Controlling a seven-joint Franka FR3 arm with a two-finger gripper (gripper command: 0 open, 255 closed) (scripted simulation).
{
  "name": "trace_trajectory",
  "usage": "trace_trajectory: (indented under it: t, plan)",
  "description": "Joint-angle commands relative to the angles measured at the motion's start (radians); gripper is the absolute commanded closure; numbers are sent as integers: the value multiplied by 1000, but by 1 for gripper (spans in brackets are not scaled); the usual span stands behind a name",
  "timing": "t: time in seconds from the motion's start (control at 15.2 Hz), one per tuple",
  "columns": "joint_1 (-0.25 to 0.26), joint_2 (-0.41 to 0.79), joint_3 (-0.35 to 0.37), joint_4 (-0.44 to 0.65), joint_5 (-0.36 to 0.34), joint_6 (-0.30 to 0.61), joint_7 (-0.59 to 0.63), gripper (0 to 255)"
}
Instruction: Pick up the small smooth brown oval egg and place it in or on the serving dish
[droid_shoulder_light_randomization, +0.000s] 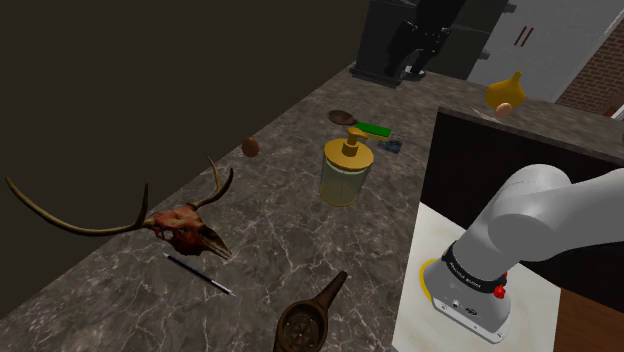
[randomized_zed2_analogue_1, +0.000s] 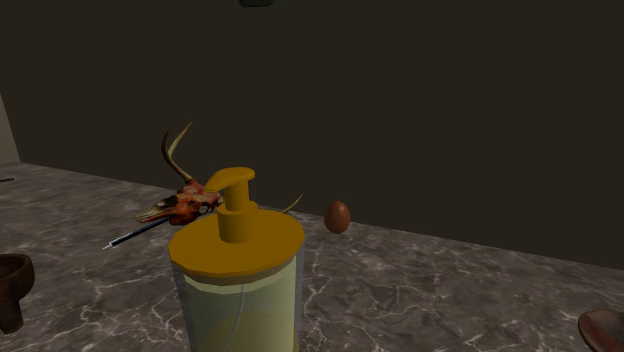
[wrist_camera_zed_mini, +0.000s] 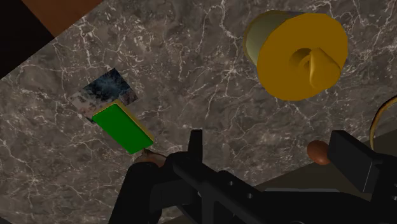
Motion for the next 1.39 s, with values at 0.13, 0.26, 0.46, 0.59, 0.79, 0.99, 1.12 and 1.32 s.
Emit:
trace_trajectory:
  t: [0.13, 0.26, 0.46, 0.59, 0.79, 0.99, 1.12, 1.32]
  plan:
    - [9, 56, 14, -1, 11, 50, 13, 0]
    - [18, 116, 28, 3, 21, 99, 26, 0]
    - [30, 211, 49, 19, 34, 168, 45, 0]
    - [38, 277, 62, 36, 41, 211, 57, 0]
    - [49, 380, 81, 70, 49, 270, 74, 0]
    - [59, 486, 99, 115, 53, 321, 92, 0]
    - [66, 558, 111, 151, 54, 351, 104, 0]
    - [75, 668, 127, 214, 51, 388, 123, 0]
